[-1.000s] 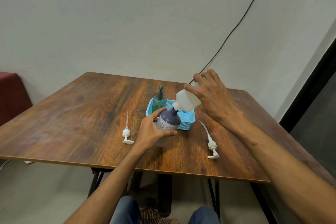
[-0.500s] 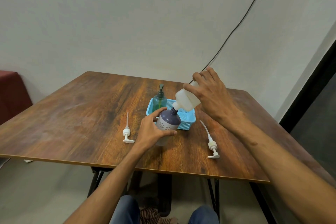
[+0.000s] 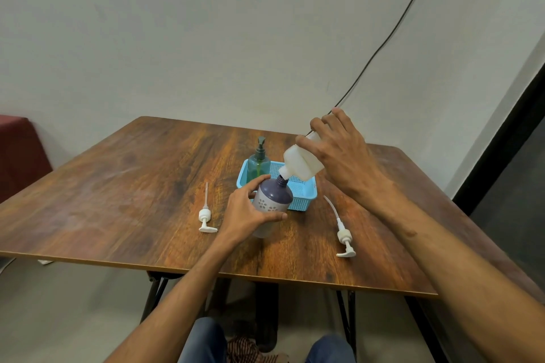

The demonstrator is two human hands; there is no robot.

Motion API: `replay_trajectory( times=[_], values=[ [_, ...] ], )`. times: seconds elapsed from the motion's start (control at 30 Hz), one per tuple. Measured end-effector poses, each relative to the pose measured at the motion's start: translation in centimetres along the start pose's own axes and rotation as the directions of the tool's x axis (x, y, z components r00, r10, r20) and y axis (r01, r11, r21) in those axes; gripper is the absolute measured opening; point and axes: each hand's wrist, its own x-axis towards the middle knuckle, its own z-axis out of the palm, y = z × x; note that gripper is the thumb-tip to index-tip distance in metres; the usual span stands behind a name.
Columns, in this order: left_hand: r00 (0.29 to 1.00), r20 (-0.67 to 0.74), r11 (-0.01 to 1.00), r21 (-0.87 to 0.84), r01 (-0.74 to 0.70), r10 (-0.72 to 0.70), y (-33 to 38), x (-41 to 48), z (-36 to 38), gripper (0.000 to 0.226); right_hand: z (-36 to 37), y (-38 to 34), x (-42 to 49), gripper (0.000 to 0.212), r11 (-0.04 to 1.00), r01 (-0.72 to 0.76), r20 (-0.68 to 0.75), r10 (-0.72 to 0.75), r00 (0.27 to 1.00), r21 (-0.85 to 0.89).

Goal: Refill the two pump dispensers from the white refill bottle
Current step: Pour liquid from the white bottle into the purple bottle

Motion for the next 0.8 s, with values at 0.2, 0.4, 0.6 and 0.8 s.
replay_trajectory(
  times=[0.2,0.4,0.6,0.8],
  values=[
    [1.000,0.011,1.000,-0.014,0.008,-0.008,0.19,-0.08,0.05,0.091,-0.14,0.01,0.00,0.051,1.000,0.015,-0.034,-0.015,0.999,-0.009],
    [1.000,0.015,1.000,-0.020,0.005,-0.005,0.57,-0.15,0.00,0.090,-0.15,0.12,0.03,0.053,1.000,0.016,-0.041,-0.016,0.999,-0.002],
    [1.000,0.011,1.000,-0.017,0.001,-0.001,0.68,-0.26,0.08,0.090,-0.13,0.19,0.04,0.054,1.000,0.017,-0.042,-0.017,0.999,0.003],
    [1.000,0.013,1.000,-0.023,0.012,-0.012,0.73,-0.21,0.07,0.088,0.26,0.29,-0.08,0.054,1.000,0.014,-0.048,-0.014,0.999,0.000]
  ],
)
